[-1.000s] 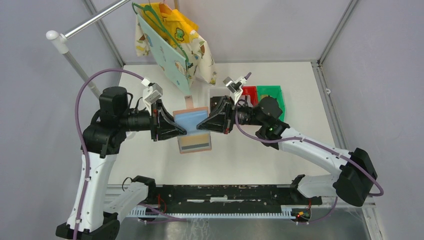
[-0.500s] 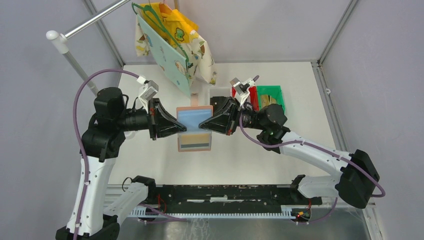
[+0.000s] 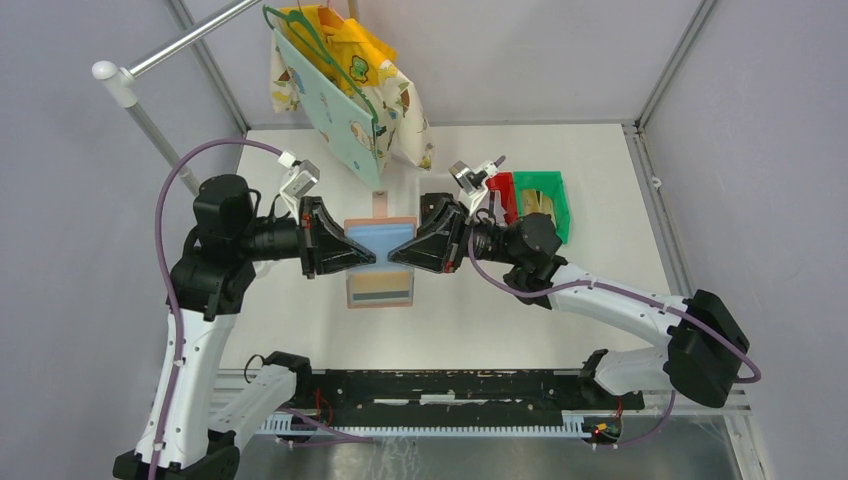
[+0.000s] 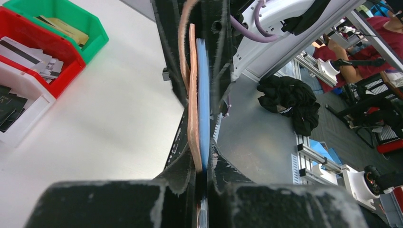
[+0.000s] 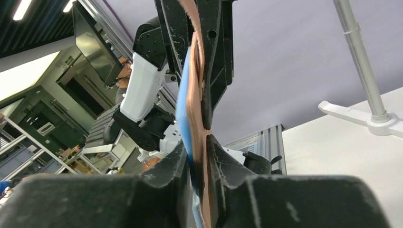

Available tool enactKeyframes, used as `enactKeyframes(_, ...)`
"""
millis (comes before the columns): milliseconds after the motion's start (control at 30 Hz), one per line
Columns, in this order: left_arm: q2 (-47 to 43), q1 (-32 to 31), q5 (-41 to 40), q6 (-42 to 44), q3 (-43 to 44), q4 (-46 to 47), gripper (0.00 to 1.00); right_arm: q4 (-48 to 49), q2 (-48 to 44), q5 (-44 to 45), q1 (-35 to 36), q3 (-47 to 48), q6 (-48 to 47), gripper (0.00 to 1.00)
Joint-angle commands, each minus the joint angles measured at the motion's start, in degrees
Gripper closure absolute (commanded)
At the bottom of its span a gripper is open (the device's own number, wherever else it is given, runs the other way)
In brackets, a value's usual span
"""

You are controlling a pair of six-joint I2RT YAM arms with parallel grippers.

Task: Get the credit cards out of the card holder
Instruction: Remove the credit card from the card holder.

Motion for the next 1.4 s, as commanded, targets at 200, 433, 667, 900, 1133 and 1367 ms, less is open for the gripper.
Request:
enactKeyframes(200,1.4,0.0,0.3,-5.5,1.3,5.4,0.98,10.8,-1.4,-2.3,1.0,-6.4,1.7,0.34)
enactKeyframes(433,2.3,0.0,-1.8,-6.3,3.1,5.8,0.98,17.0,-7.1,-2.4,1.0,-17.0,2.1,0.36)
enactKeyframes(667,2.0,0.0,-2.5,-8.4,2.6,7.1,0.98,16.2,-9.2,0.1,1.1,-19.7,-0.2,0.46)
enactKeyframes(900,1.5,0.0,-2.3,-13.3,1.5,9.7,0.98,4.8,-8.9,3.6,1.9,-16.5,-9.1,0.46)
enactKeyframes(1133,0.9,0.0,-1.9,-19.7,1.0,12.8,0.98,3.1,-6.5,4.1,2.5,-13.2,-11.5,0.46)
enactKeyframes(1367,0.6,0.0,-1.9,-21.4,1.0,13.4,0.98,5.8,-5.8,5.4,2.7,-14.0,-10.3,0.56)
